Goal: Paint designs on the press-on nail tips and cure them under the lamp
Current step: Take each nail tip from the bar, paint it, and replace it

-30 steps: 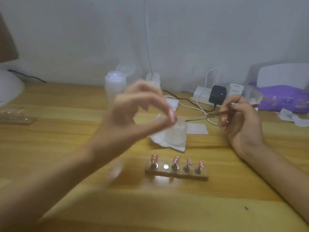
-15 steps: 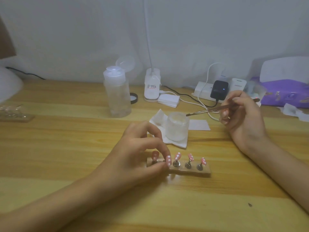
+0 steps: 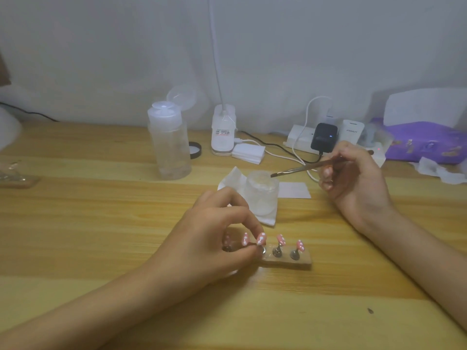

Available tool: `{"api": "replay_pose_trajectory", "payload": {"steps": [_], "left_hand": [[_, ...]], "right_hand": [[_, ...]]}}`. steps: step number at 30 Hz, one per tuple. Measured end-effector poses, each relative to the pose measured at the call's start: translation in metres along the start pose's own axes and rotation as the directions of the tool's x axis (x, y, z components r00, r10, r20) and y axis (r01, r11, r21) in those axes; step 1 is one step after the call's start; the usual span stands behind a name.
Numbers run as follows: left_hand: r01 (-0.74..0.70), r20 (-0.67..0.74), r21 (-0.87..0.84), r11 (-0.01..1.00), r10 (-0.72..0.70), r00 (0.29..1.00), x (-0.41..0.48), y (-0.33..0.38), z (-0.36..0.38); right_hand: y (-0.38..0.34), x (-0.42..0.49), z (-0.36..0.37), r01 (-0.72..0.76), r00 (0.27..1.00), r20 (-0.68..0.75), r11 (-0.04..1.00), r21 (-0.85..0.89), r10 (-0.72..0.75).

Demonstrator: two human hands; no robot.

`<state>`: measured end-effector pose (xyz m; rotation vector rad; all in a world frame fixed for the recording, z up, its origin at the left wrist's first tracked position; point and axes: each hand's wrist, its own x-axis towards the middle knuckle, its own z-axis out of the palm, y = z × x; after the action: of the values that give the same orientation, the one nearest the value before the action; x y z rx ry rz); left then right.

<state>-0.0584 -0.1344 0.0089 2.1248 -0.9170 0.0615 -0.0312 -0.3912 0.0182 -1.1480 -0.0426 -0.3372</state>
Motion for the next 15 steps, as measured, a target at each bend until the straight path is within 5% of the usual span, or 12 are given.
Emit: {"api": "replay_pose_trajectory", "payload": {"steps": [5, 11, 15], "left_hand": [[-0.071, -0.015, 0.044, 0.997, 0.072, 0.997, 0.0, -0.001, 0.002], [-0.343, -0.146, 0.382, 0.858, 0.422, 0.895, -0.005, 0.014, -0.003], [-0.417, -0.253, 0.208, 0.885, 0.46, 0.851, 0.002, 0.03, -0.034]], "right_hand": [[0.001, -0.001, 0.001, -0.012, 1.0, 0.006, 1.0, -0.017, 0.013], [0.0, -0.001, 0.001, 0.014, 1.0, -0.002, 0.999, -0.044, -0.014], [-0.001, -0.003, 0.0, 0.078, 0.996, 0.048, 0.992, -0.102, -0.074]]}}
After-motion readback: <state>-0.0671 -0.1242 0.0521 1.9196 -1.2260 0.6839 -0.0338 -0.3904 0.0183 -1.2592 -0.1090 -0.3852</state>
